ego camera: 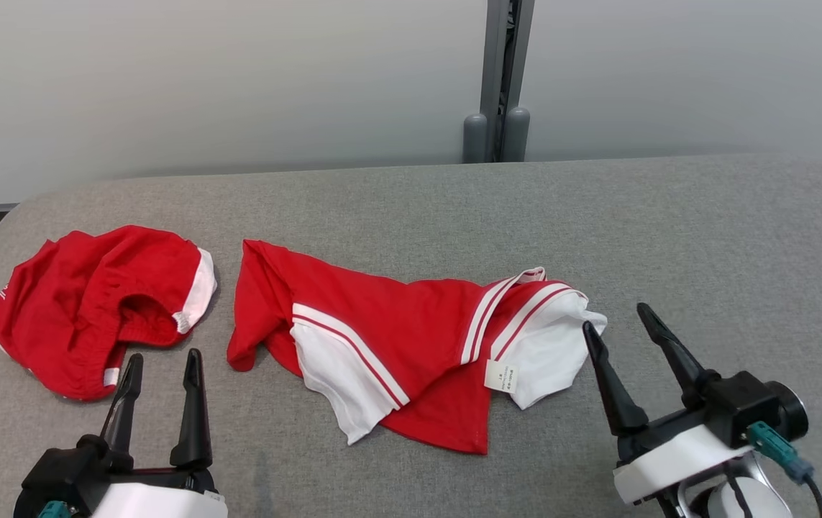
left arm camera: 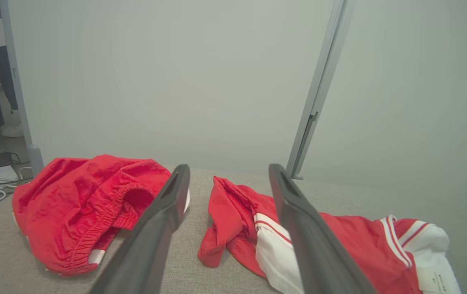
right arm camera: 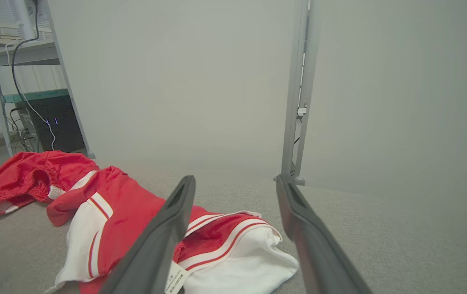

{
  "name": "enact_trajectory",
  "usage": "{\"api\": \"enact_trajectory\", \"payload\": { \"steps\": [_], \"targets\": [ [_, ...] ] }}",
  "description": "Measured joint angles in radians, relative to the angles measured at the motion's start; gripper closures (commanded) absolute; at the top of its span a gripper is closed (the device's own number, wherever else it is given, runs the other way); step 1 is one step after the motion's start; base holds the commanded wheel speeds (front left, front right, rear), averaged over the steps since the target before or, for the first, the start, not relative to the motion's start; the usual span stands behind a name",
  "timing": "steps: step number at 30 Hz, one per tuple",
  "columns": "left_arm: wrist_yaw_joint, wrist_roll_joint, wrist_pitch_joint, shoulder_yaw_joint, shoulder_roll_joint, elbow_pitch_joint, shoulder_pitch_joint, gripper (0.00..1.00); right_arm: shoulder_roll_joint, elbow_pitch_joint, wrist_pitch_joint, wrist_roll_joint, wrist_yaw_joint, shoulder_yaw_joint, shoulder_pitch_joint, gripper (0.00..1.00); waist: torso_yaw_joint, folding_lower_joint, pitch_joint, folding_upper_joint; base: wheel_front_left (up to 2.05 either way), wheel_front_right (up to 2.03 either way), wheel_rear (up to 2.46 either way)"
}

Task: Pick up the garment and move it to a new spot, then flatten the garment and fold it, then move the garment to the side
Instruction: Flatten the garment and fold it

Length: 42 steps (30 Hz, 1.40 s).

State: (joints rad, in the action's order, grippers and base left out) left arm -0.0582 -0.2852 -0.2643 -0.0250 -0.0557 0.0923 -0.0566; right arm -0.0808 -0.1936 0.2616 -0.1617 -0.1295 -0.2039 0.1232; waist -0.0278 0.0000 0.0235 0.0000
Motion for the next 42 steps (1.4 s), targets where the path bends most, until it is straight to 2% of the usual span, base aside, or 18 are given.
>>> {"api": "enact_trajectory", "payload": {
  "steps": [6, 13, 17, 26, 29, 40, 41, 42],
  "targets": [
    [-0.011, 0.002, 0.0, 0.005, 0.004, 0.009, 0.005, 0.0, -0.067, -0.104, 0.0, 0.024, 0.0, -0.159, 0.082, 0.0, 0.034, 0.0, 0.004, 0.0, 0.0, 0.0, 0.0],
    [-0.016, -0.01, 0.0, 0.012, 0.006, 0.021, 0.023, 0.0, -0.132, -0.247, -0.029, 0.023, -0.001, -0.33, 0.204, 0.0, 0.108, 0.0, 0.015, 0.0, 0.0, 0.0, 0.0],
    [-0.016, -0.016, 0.0, 0.016, 0.006, 0.026, 0.026, 0.0, -0.145, -0.306, -0.071, 0.003, -0.001, -0.401, 0.249, 0.0, 0.154, 0.0, 0.022, 0.0, 0.0, 0.0, 0.0],
    [-0.006, -0.035, 0.0, 0.034, 0.007, 0.024, 0.041, 0.0, -0.165, -0.426, -0.202, 0.077, -0.001, -0.522, 0.332, 0.0, 0.229, 0.0, 0.043, 0.0, 0.0, 0.0, 0.0],
    [-0.003, -0.04, 0.0, 0.037, 0.006, 0.021, 0.041, 0.0, -0.175, -0.453, -0.24, 0.084, -0.001, -0.545, 0.362, 0.0, 0.243, 0.0, 0.049, 0.0, 0.0, 0.0, 0.0],
    [-0.003, -0.05, 0.0, 0.037, 0.007, 0.026, 0.047, 0.0, -0.145, -0.503, -0.217, 0.139, -0.001, -0.481, 0.402, 0.0, 0.268, 0.0, 0.066, 0.0, 0.0, 0.0, 0.0],
    [-0.003, -0.05, 0.0, 0.036, 0.007, 0.027, 0.048, 0.0, -0.141, -0.504, -0.207, 0.146, -0.001, -0.476, 0.403, 0.12, 0.268, 0.0, 0.067, 0.0, 0.0, 0.0, 0.0],
    [-0.003, -0.05, 0.0, 0.035, 0.007, 0.029, 0.05, 0.0, -0.138, -0.506, -0.197, 0.154, -0.001, -0.469, 0.403, 0.56, 0.268, 0.0, 0.067, 0.0, 0.0, 0.0, 0.0]
  ]
}}
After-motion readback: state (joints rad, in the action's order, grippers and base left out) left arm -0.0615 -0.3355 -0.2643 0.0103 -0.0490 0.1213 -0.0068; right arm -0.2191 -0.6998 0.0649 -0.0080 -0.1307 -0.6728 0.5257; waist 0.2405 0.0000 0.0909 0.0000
